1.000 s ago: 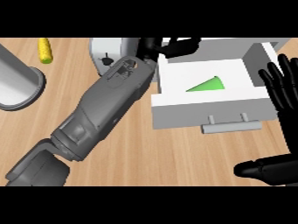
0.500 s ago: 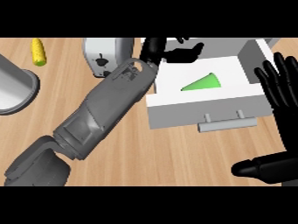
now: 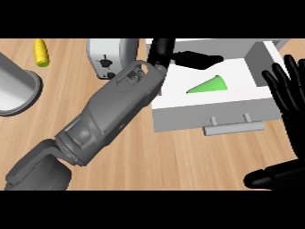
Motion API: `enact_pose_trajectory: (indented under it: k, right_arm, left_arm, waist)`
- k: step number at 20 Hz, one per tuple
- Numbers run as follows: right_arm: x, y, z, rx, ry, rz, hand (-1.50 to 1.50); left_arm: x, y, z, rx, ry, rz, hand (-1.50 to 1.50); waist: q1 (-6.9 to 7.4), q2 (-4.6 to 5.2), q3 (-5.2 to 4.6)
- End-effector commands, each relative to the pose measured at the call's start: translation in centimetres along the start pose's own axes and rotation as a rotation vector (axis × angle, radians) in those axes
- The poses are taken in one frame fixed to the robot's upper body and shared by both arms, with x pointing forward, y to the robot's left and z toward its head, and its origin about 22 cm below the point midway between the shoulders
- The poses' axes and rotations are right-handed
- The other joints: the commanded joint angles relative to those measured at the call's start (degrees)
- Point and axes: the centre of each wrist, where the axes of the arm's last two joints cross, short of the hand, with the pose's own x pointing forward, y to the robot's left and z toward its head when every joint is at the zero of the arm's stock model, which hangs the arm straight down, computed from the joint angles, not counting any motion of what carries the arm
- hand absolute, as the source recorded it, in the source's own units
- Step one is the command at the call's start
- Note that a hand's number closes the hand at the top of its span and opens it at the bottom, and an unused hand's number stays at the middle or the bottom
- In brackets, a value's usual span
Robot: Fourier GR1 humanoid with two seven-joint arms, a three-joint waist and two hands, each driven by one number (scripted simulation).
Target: Pick up the cup, place it into the drawer and close the drawer
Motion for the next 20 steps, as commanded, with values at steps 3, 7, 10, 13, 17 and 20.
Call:
enact_pose_trajectory:
  k: [3,7,10,13,17,20]
  right_arm:
    - [0.7,-0.9,-0.1,-0.019,0.000,-0.052,-1.50]
    - [2.0,-1.6,0.9,0.014,0.010,-0.018,1.50]
    - [1.6,-2.1,1.2,0.045,0.015,0.033,1.50]
    - [2.5,-1.1,2.7,0.152,0.062,0.157,1.50]
    - [3.4,-1.5,2.2,0.172,0.070,0.257,1.50]
    - [3.0,-1.3,2.3,0.200,0.139,0.315,1.50]
  left_arm:
    - [0.2,0.0,0.4,0.021,-0.087,0.173,-1.50]
    - [1.7,0.4,-0.5,0.017,-0.083,0.231,-1.50]
    - [0.7,2.0,0.5,0.040,-0.049,0.246,-1.50]
    - [0.1,4.1,1.3,0.094,-0.080,0.264,-1.50]
    - [-1.2,8.8,3.3,0.165,-0.051,0.283,-1.50]
    - [-0.3,9.3,5.0,0.175,-0.042,0.296,-1.50]
  waist:
    - [2.38,-0.55,-0.05]
    - [4.66,-1.21,-0.07]
    - [5.73,-1.46,-0.08]
    - [6.66,-1.98,-0.12]
    - [7.60,-2.01,-0.13]
    - [7.74,-2.06,-0.11]
